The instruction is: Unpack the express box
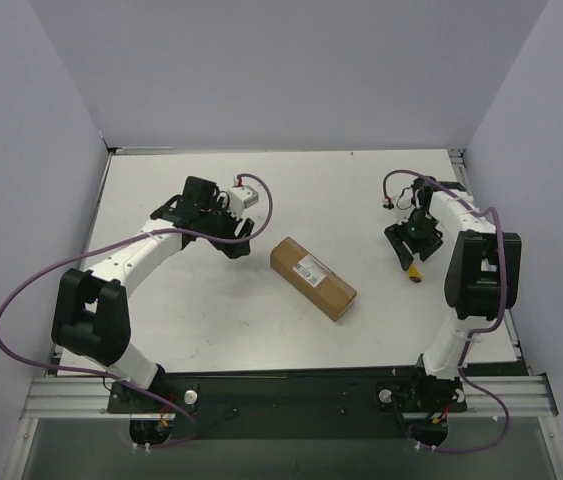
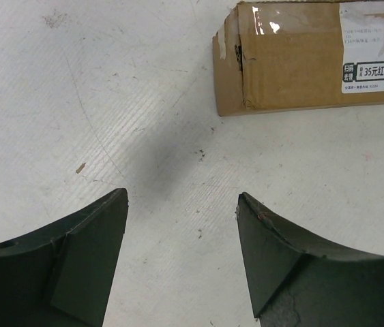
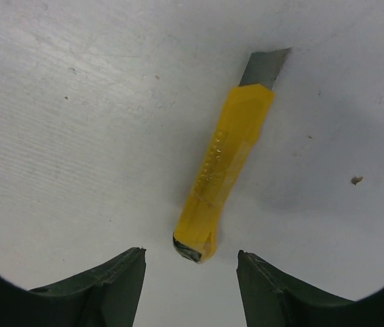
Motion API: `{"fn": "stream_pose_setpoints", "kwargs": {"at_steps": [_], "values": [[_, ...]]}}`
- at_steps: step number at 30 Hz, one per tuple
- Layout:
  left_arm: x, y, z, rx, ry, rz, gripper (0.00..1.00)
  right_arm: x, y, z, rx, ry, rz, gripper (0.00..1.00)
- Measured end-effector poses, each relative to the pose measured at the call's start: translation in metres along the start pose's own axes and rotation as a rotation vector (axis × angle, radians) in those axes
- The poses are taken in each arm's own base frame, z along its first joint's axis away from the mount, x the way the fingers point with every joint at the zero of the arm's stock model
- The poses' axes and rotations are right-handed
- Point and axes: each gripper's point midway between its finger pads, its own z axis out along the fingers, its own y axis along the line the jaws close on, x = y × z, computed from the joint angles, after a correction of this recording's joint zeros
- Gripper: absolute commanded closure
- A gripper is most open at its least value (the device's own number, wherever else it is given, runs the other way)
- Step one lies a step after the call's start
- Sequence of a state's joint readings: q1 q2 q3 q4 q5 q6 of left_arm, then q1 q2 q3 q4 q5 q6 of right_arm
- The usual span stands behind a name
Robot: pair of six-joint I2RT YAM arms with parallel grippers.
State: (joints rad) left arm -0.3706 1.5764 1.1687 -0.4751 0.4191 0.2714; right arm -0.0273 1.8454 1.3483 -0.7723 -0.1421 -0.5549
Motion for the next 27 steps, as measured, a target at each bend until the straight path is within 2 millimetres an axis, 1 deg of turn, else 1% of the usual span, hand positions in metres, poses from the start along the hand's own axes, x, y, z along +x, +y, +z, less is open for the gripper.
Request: {"fn": "stream_pose_setpoints", "kwargs": {"at_steps": [5, 9, 14, 17, 18, 20, 21, 22, 23, 26, 27], "values": [[0.0, -0.001, 0.0, 0.002, 0.001, 0.001, 0.26, -0.002, -0.004, 0.011, 0.003, 0.009, 0.008, 0.48], [0.0, -0.001, 0.0, 0.003, 0.001, 0.002, 0.25, 0.0, -0.003, 0.024, -0.007, 0.043, 0.004, 0.5], [0.0, -0.002, 0.001, 0.004, 0.002, 0.004, 0.26, 0.006, 0.0, 0.035, -0.011, 0.085, 0.003, 0.52], [0.0, -0.003, 0.001, 0.006, 0.003, 0.005, 0.25, 0.009, -0.001, 0.039, -0.011, 0.102, 0.005, 0.59], [0.0, -0.003, 0.001, 0.005, 0.003, 0.005, 0.26, 0.009, -0.001, 0.041, -0.009, 0.11, 0.005, 0.65], [0.0, -0.003, 0.001, 0.006, 0.005, 0.006, 0.25, 0.011, -0.002, 0.044, 0.0, 0.128, -0.002, 0.69], [0.001, -0.003, 0.001, 0.007, 0.006, 0.007, 0.26, 0.012, -0.003, 0.044, 0.009, 0.132, 0.001, 0.77], [0.001, -0.004, 0.001, 0.008, 0.009, 0.008, 0.26, 0.011, -0.004, 0.044, 0.015, 0.134, -0.002, 0.81], [0.001, -0.004, 0.001, 0.01, 0.012, 0.01, 0.25, 0.011, -0.002, 0.044, 0.019, 0.138, -0.01, 0.9], [-0.002, -0.005, 0.002, 0.012, 0.009, 0.024, 0.26, 0.01, -0.001, 0.043, 0.038, 0.152, -0.033, 1.0], [-0.005, -0.005, 0.002, 0.015, 0.005, 0.031, 0.26, 0.01, 0.0, 0.043, 0.04, 0.156, -0.039, 1.0]]}}
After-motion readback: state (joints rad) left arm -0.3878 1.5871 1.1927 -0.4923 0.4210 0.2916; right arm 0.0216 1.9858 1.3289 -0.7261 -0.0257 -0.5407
